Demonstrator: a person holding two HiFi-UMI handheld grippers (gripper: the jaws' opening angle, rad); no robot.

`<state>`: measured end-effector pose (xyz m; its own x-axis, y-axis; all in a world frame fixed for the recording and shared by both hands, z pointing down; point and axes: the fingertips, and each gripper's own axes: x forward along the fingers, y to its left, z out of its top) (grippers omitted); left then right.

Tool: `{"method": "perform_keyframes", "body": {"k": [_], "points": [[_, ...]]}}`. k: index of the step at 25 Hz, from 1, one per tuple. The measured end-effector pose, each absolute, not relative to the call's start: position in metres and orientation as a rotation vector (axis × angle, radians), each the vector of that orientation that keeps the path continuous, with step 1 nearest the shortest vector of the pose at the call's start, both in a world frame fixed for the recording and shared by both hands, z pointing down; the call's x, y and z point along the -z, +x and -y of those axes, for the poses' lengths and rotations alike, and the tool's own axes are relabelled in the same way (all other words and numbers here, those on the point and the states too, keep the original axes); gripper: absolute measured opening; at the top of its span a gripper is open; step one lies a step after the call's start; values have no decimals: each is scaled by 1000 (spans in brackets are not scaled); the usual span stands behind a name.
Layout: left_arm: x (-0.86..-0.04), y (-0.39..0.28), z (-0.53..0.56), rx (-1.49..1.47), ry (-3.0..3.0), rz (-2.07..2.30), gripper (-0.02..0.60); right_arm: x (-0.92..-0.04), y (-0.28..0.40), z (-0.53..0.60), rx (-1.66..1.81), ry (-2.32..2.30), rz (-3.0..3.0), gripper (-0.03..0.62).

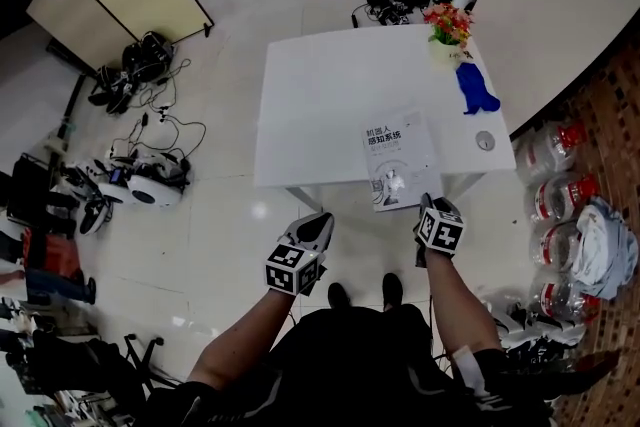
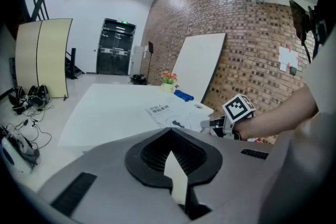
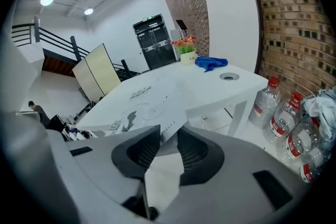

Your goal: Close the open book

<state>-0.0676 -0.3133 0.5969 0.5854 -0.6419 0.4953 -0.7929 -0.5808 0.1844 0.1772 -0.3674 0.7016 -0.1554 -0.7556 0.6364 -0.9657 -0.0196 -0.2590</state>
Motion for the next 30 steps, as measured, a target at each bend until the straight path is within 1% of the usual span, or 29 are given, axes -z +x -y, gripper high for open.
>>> {"method": "perform_keyframes", "body": {"k": [6, 12, 17, 21, 24, 25, 26, 27, 30], "points": [[-596, -69, 314, -535, 2444, 1142, -3, -716, 184, 365, -1019, 1750, 1916, 129], [-575, -75, 324, -468, 2487, 1160, -3, -682, 193, 352, -896, 1780, 1939, 130], [-548, -80, 333, -368, 2544, 1187, -3, -614, 196, 358, -729, 1853, 2037, 130], [-527, -82, 338, -349, 2564, 1215, -3, -532, 177, 368, -576, 1883, 2260, 129], [-502, -77, 342, -319, 2613, 1225, -3, -480, 159, 369, -466, 1819, 2416, 127], [-491, -76, 343, -287, 2630, 1233, -3, -466, 154, 368, -439, 1788, 2456, 117], [-480, -75, 344, -252, 2644, 1245, -3, -454, 150, 367, -412, 1764, 2489, 47], [-470, -75, 344, -218, 2656, 1257, -3, -444, 148, 366, -387, 1747, 2513, 11], [-449, -74, 344, -147, 2669, 1291, -3, -425, 143, 363, -353, 1696, 2570, 9]]}}
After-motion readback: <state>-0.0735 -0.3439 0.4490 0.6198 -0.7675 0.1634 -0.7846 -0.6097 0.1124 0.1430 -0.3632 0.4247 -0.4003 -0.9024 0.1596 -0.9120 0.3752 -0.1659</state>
